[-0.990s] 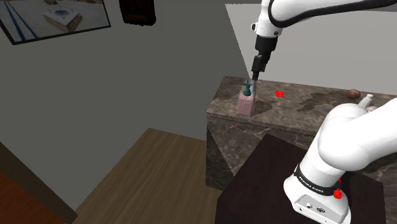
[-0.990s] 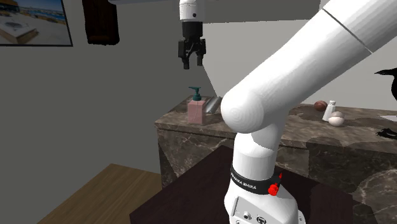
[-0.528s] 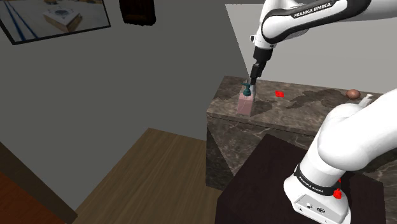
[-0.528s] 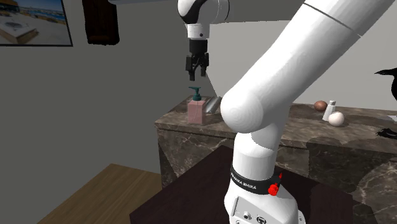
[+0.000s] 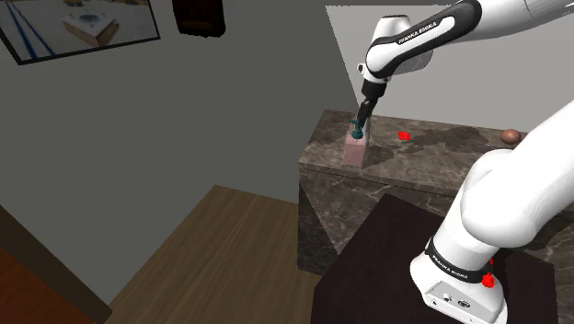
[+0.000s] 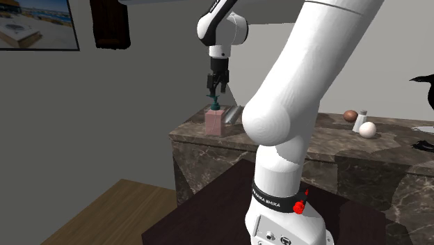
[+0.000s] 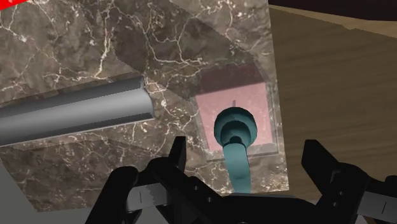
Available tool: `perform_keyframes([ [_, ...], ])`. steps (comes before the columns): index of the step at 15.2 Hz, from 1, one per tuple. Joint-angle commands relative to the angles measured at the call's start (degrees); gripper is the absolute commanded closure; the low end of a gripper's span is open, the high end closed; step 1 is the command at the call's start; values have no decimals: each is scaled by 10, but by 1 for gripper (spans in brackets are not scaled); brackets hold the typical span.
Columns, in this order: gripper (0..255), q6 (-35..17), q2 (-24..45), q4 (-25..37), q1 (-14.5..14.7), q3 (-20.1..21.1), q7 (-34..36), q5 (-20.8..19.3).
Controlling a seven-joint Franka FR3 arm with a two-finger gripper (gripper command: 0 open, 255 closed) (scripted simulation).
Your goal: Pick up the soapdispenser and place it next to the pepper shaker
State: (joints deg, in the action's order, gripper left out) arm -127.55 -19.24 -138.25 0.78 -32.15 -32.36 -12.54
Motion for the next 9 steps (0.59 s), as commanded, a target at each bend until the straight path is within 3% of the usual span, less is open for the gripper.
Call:
perform_keyframes([
  [1,0,-19,13,-6,2,-6,-5,4],
  [5,0,-59,39,-21,7,-17,-13,13],
  [9,0,-59,39,-21,7,-17,-13,13],
])
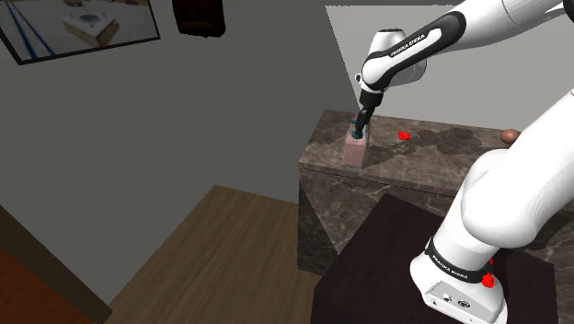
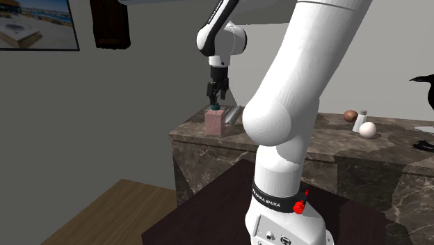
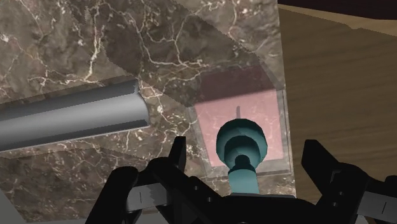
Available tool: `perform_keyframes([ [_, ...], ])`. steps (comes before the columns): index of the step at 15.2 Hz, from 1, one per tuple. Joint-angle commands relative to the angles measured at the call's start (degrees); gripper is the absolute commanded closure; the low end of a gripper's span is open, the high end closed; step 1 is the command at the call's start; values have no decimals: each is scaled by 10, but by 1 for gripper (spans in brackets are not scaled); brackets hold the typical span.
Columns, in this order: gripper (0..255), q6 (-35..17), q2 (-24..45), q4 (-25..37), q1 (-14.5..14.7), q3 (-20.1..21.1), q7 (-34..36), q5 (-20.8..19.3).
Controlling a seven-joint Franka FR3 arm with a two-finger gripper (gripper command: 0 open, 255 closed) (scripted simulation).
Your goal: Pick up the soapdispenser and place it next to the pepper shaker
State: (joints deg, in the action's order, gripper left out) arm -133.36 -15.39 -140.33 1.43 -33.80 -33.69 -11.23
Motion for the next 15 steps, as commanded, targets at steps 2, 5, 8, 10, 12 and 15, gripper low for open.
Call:
perform_keyframes([
  [2,0,-1,1,0,0,0,0,0],
  [5,255,-1,0,0,0,0,0,0],
  [8,255,-1,0,0,0,0,0,0],
  [10,255,-1,0,0,0,0,0,0],
  [12,255,-1,0,-1,0,0,0,0],
  [15,255,8,-4,4,-1,2,1,-2],
])
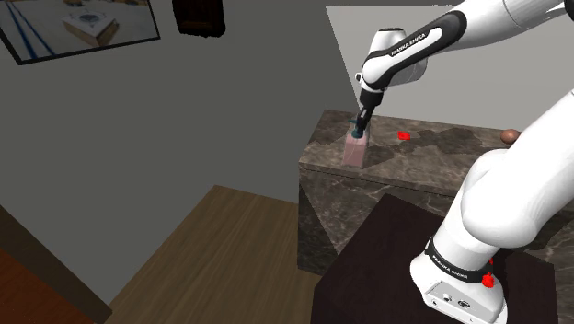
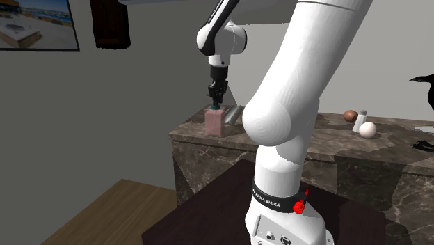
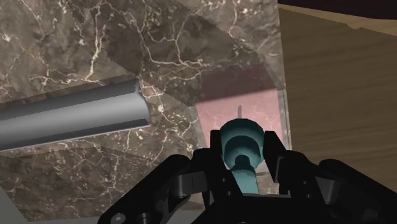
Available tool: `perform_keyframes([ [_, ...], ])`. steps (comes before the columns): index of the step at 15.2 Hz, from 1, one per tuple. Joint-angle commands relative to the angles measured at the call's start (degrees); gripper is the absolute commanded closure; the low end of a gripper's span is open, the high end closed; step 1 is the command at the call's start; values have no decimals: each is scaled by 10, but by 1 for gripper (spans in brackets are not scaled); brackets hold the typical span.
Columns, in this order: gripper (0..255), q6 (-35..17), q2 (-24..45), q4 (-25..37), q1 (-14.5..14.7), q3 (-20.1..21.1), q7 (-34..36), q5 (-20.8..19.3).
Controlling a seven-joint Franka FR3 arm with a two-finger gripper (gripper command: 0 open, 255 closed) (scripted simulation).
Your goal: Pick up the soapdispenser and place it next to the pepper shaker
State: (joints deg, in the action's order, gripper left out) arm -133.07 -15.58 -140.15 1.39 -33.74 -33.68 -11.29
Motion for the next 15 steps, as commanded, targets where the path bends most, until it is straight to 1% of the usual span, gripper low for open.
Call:
perform_keyframes([
  [1,255,14,-7,6,-1,3,3,-2],
  [15,255,131,-55,78,-5,28,13,-10],
])
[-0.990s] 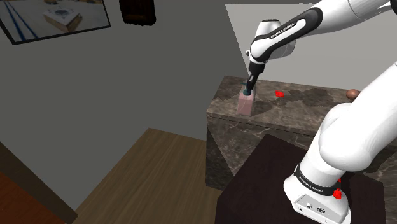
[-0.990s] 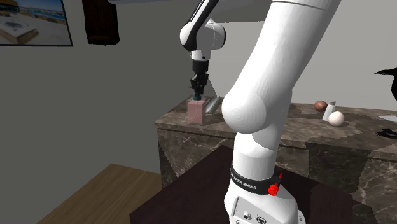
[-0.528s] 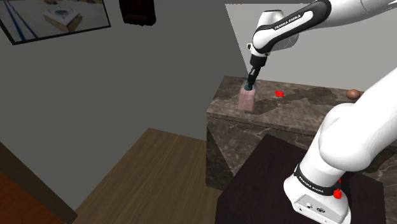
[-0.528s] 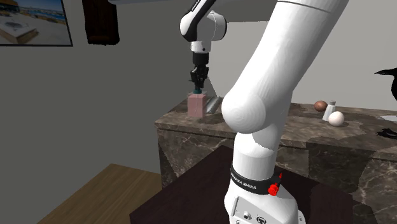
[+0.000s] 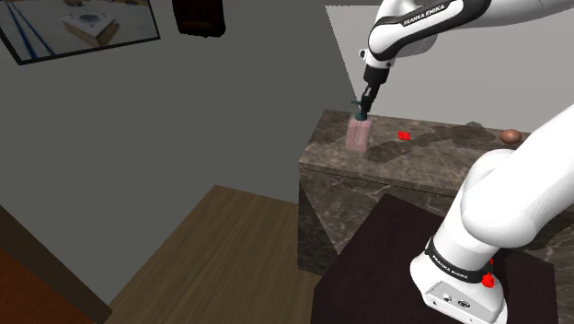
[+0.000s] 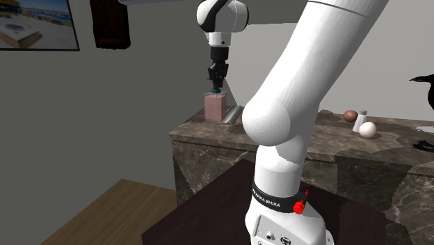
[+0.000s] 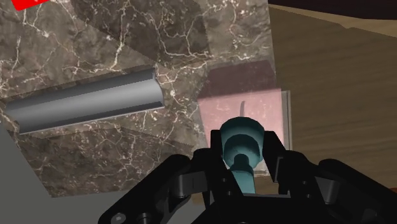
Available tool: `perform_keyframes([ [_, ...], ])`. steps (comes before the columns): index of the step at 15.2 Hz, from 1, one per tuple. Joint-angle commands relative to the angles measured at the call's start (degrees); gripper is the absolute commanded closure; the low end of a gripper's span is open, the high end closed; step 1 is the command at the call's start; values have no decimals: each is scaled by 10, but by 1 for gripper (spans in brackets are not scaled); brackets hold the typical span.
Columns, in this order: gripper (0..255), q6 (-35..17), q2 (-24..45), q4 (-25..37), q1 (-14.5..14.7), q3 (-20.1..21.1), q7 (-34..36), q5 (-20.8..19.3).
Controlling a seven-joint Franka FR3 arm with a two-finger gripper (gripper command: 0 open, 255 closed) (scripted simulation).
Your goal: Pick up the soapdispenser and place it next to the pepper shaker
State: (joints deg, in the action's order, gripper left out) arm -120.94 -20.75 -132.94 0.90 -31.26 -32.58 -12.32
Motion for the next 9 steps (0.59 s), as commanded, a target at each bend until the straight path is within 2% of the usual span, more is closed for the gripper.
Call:
perform_keyframes([
  [1,255,18,-6,12,0,5,2,0],
  [9,255,81,-18,64,2,16,3,3],
])
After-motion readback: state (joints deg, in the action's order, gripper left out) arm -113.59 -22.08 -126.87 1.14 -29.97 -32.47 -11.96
